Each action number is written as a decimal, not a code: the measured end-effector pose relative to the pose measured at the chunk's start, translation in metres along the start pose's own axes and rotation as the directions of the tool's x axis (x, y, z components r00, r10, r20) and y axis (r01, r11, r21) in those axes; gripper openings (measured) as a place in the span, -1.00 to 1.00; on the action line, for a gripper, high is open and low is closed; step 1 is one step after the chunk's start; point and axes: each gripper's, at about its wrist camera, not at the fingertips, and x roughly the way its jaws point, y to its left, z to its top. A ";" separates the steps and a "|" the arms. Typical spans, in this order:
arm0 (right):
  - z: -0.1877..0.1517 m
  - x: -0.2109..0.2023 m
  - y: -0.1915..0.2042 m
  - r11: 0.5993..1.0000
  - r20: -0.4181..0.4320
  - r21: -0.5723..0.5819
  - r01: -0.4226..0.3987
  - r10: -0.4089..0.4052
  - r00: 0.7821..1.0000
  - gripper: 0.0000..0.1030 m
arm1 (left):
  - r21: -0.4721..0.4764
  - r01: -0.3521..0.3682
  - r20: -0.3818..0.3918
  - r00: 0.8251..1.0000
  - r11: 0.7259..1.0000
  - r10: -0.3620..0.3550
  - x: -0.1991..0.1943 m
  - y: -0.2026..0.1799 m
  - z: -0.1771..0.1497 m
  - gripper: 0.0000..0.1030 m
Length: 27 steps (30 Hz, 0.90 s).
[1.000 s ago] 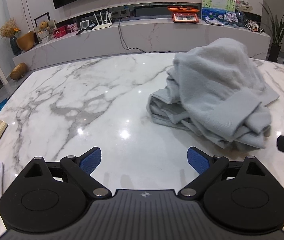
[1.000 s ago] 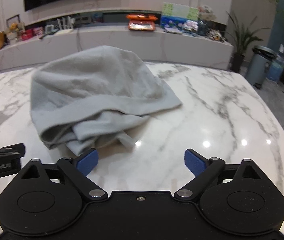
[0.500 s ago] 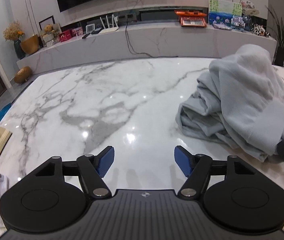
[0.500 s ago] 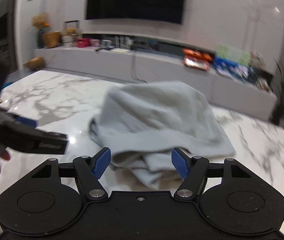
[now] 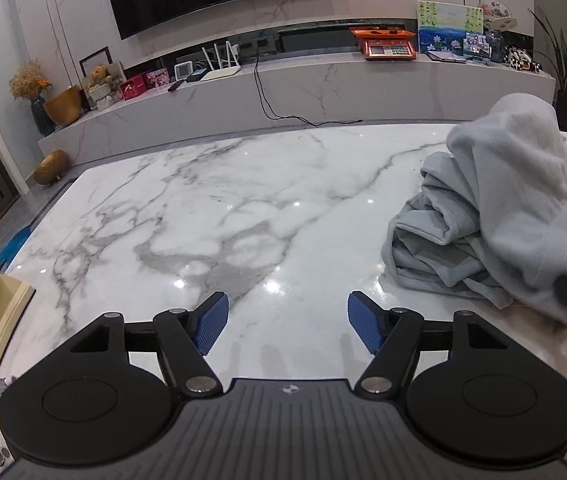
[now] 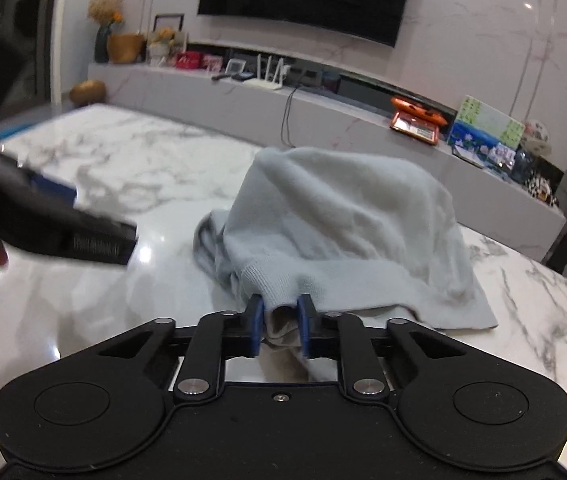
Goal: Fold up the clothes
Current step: 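Grasp the ribbed hem of the grey sweatshirt with the right tool, then grasp the sweatshirt fabric with the left tool while the right tool holds the hem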
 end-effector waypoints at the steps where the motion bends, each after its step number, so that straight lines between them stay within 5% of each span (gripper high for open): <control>1: 0.003 -0.005 -0.005 1.000 0.007 0.012 -0.003 0.003 1.000 -0.81 | 0.002 0.000 0.001 1.000 1.000 0.000 0.001 0.000 0.000 0.27; 8: 0.019 -0.035 -0.063 0.995 0.000 0.082 0.061 -0.061 0.998 -0.92 | 0.016 0.083 0.005 0.997 0.996 -0.083 0.012 -0.009 0.002 0.27; 16: 0.011 -0.058 -0.137 0.956 -0.045 0.154 0.249 -0.245 0.968 -0.94 | -0.008 0.139 0.020 0.990 0.990 -0.139 0.028 -0.016 0.003 0.16; 21: -0.002 -0.074 -0.187 0.892 -0.102 0.205 0.403 -0.390 0.915 -0.95 | -0.047 0.211 0.033 0.977 0.976 -0.209 0.038 -0.018 0.006 0.05; 27: -0.022 -0.089 -0.242 0.789 -0.165 0.244 0.563 -0.538 0.826 -0.95 | -0.060 0.207 0.039 0.978 0.976 -0.205 0.050 -0.022 0.011 0.05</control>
